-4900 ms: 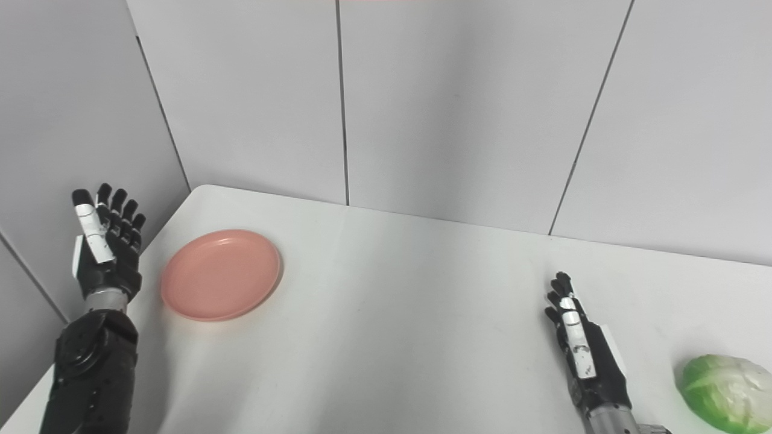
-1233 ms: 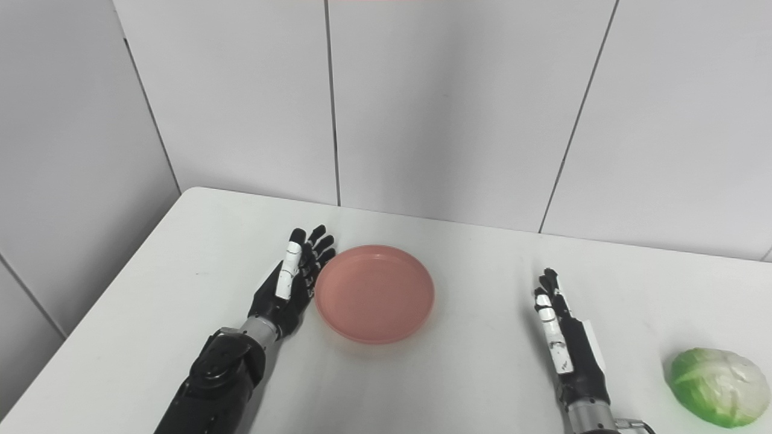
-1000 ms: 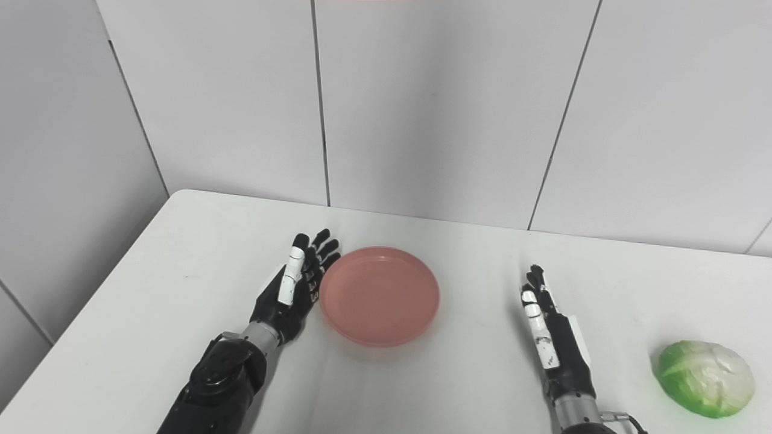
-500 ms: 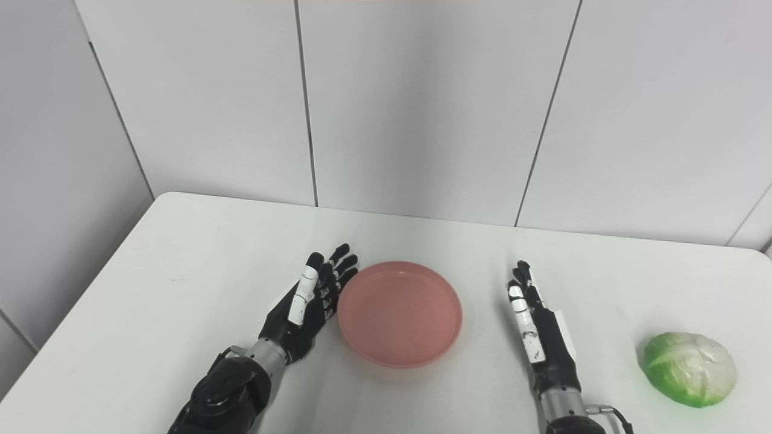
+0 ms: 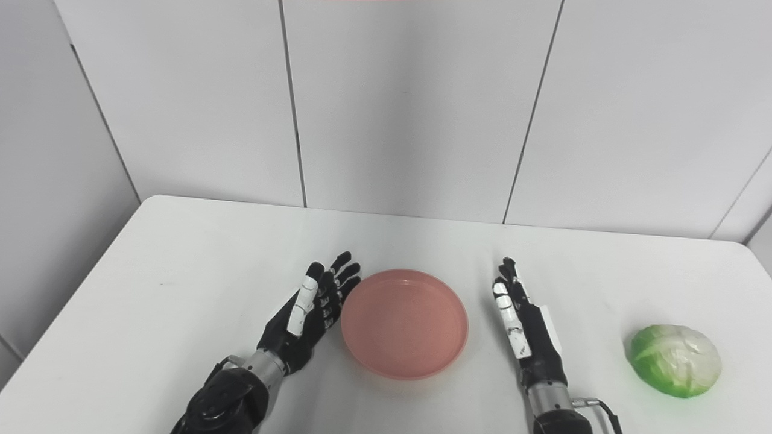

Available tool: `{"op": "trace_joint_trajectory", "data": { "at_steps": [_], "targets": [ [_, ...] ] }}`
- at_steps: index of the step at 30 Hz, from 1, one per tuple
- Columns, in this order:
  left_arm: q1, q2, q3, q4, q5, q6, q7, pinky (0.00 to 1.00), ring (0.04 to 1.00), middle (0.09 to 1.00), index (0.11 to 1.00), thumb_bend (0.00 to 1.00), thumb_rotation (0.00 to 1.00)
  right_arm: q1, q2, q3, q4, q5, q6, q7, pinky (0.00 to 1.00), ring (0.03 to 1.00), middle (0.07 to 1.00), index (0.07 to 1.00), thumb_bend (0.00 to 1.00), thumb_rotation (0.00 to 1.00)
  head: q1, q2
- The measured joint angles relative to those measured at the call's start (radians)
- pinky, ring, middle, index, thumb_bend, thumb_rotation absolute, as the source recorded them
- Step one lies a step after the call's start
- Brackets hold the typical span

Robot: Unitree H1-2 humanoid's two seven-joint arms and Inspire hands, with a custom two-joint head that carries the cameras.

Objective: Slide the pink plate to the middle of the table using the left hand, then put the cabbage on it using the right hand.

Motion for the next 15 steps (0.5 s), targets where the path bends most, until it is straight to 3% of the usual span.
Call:
{"op": "trace_joint_trajectory", "data": {
  "at_steps": [4,8,15],
  "targets": [
    [0.000,0.000,-0.001,0.001,0.004,-0.002,0.000,1.00,0.993,0.997,0.998,0.84,1.00,0.000,0.000,-0.003,0.001,0.004,0.000,0.000,0.95,0.959,0.985,0.996,0.49,1.00,-0.017,-0.006],
    [0.000,-0.001,-0.003,0.014,0.024,-0.025,0.000,1.00,0.999,1.000,1.000,0.84,1.00,0.000,0.001,0.002,-0.015,-0.013,0.000,-0.007,0.94,0.951,0.976,0.980,0.65,1.00,-0.038,-0.014],
    [0.000,-0.031,0.017,0.091,0.066,-0.166,0.005,1.00,1.000,1.000,1.000,0.84,1.00,0.024,-0.011,0.026,-0.155,-0.175,0.059,-0.041,0.86,0.896,0.948,0.970,0.77,0.99,-0.054,-0.012]
  ]
}}
